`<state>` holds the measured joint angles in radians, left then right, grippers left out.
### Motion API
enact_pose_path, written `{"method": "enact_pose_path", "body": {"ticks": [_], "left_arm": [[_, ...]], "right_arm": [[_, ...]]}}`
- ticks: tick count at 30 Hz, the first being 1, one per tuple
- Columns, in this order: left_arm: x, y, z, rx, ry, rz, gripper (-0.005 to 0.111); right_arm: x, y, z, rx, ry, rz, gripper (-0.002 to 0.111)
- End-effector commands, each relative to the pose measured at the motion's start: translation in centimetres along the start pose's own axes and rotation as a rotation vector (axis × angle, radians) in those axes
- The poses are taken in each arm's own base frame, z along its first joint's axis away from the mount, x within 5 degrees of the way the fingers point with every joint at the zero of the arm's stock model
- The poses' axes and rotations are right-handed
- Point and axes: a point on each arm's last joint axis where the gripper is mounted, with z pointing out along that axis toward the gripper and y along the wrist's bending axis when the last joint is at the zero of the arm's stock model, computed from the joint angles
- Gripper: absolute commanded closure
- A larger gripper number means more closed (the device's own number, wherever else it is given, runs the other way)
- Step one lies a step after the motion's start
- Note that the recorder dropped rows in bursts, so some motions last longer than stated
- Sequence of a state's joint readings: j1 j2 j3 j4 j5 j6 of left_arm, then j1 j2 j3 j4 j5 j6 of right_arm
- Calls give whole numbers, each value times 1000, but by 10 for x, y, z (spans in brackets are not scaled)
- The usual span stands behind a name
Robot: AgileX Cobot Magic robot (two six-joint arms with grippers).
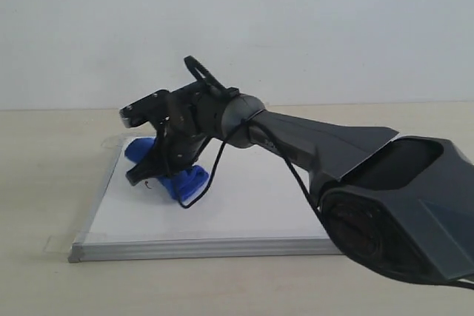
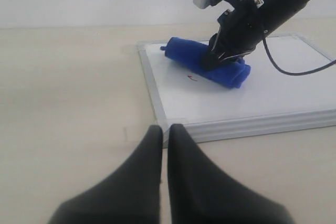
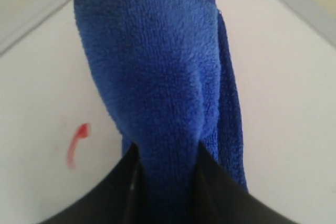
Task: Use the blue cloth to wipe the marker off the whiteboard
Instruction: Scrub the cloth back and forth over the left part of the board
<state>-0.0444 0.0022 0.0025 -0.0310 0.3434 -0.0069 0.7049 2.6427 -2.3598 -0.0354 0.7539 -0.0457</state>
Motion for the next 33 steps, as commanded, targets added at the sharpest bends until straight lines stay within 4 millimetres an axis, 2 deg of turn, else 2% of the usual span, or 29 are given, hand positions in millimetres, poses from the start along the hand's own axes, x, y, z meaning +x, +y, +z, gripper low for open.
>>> {"method": "enact_pose_path", "body": {"ticks": [1,4,8,11,13,20,23,26,31,33], "left_arm": [[-1,0,0,3,-11,-8,103],[-1,0,0,3,-11,-8,103],[-1,0,0,3,-11,-8,103],[-1,0,0,3,-11,-8,103],[-1,0,0,3,-11,-8,103],[-1,0,0,3,-11,-8,103],[-1,0,0,3,-11,-8,103],[-1,0,0,3,-11,-8,103],[-1,0,0,3,-11,-8,103],[-1,0,0,3,-11,-8,103]], "right_arm": [[9,-19,15,23,-11,67,109],[8,4,16,-68,-18,28,109],[8,45,13,-191,1,-63,109],[6,56,11,-198,-24,-106,109],[4,53,13,-170,-49,-124,109],[10,-8,25,107,-51,-22,109],[11,-13,26,117,-51,20,109],[11,5,26,52,-42,-10,109],[10,58,19,-147,-8,-139,109],[6,65,14,-179,-1,-140,109]]}}
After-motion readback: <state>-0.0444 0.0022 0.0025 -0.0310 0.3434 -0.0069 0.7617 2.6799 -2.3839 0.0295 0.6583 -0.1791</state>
